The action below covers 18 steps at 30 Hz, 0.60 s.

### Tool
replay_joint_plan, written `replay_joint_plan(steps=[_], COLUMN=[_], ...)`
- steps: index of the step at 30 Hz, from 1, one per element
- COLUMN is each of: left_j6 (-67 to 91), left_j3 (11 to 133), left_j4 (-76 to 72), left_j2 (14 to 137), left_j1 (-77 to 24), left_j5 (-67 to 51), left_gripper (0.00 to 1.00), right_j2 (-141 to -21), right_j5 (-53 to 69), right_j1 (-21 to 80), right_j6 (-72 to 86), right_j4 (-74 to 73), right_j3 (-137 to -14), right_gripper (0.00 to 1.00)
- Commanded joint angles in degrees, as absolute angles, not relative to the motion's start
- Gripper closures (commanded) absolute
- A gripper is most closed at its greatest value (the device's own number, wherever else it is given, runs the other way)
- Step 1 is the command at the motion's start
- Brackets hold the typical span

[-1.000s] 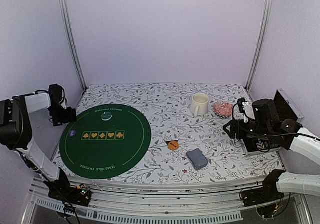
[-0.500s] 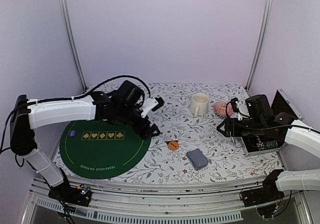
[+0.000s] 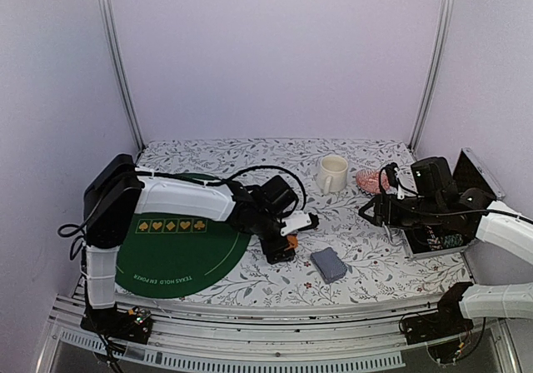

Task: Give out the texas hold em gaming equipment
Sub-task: Pick up the big blind button from the center of the board.

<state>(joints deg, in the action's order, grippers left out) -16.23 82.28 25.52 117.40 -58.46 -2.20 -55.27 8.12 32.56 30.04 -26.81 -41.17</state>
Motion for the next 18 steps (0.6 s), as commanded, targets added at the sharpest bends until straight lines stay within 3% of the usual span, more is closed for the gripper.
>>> replay_joint_plan(steps=[1, 10, 18], left_j6=[-18.51, -18.18, -17.4], left_j3=[85.03, 87.26, 88.52], left_j4=[25.14, 25.35, 25.47], left_j2=[120.54, 123.01, 123.96], left_j1=[-58.89, -58.71, -57.73], left_j5=[1.81, 2.79, 1.97], left_gripper=[0.11, 0.28, 0.33], right_j2=[-54.14, -53.8, -53.81], right_j5=[8.67, 8.17, 8.01], right_j1=[32.31, 32.39, 32.34], right_j6=[31.29, 30.89, 30.59], right_j4=[-26.11, -26.2, -26.4], right_j3=[-40.34, -40.02, -40.0], right_gripper=[0.3, 0.3, 0.3])
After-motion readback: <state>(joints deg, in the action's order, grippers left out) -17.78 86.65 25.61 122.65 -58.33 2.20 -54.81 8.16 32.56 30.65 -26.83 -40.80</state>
